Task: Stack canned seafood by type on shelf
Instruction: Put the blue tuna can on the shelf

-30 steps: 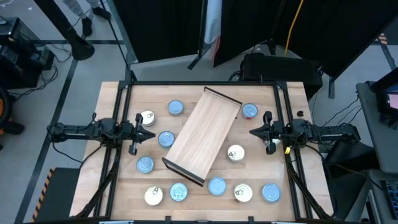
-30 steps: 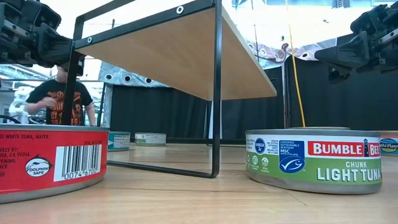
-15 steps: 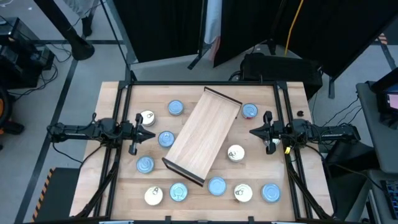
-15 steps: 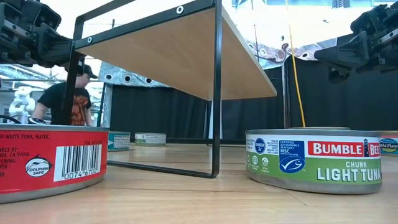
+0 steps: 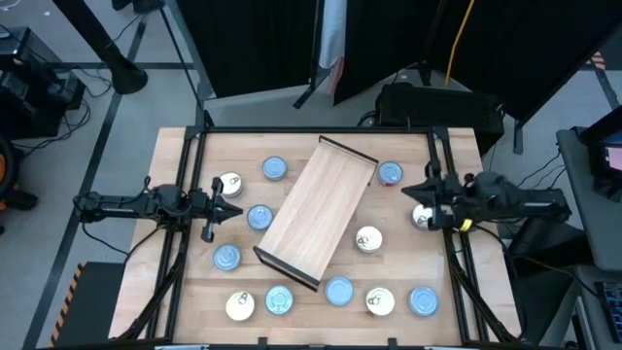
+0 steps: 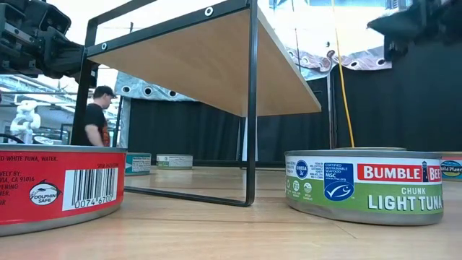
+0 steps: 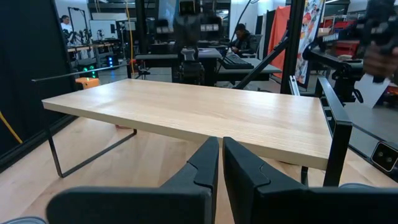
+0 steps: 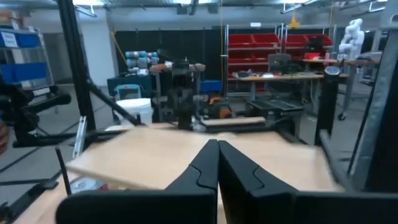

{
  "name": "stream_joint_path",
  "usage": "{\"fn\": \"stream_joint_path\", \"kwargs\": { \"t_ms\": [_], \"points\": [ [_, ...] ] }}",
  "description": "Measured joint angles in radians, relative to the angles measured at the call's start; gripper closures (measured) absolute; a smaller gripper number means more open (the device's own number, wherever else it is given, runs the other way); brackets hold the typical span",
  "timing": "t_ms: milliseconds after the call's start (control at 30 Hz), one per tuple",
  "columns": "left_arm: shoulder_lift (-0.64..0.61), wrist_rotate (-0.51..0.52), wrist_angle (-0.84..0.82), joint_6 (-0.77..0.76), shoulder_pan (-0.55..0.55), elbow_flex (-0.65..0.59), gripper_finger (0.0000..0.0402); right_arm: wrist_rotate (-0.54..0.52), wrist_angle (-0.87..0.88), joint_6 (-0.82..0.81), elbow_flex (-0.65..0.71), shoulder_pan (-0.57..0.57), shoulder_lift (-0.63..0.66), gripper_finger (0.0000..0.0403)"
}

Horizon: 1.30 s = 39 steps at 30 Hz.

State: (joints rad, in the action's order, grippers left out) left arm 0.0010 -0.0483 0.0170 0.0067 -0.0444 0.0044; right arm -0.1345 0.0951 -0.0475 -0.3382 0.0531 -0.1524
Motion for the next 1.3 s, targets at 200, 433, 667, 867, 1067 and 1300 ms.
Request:
{"fn": "stream_joint_path", "kwargs": {
  "t_ms": [200,433,667,867,1067,1300],
  "points": [
    [0.000,0.000,0.000,0.000,0.000,0.000,0.0374,-0.007,0.187,0.023,-0.393,0.000,-0.223,0.0403],
    [0.000,0.000,0.000,0.000,0.000,0.000,0.0374,-0.081,0.405,0.051,-0.915,0.000,-0.557,0.0403],
    [0.000,0.000,0.007,0.000,0.000,0.000,0.0374,-0.082,0.510,0.142,-1.181,0.000,-0.782,0.0403],
    [0.000,0.001,0.013,0.000,0.000,0.000,0.0374,-0.069,0.528,0.097,-1.041,0.022,-0.808,0.0403],
    [0.000,0.006,0.019,-0.024,0.000,0.000,0.0374,-0.076,0.254,0.051,-0.726,0.086,-0.711,0.0403],
    [0.001,0.054,0.007,-0.053,0.000,0.032,0.0374,-0.079,-0.068,-0.043,-0.401,0.122,-0.580,0.0403]
  ]
}}
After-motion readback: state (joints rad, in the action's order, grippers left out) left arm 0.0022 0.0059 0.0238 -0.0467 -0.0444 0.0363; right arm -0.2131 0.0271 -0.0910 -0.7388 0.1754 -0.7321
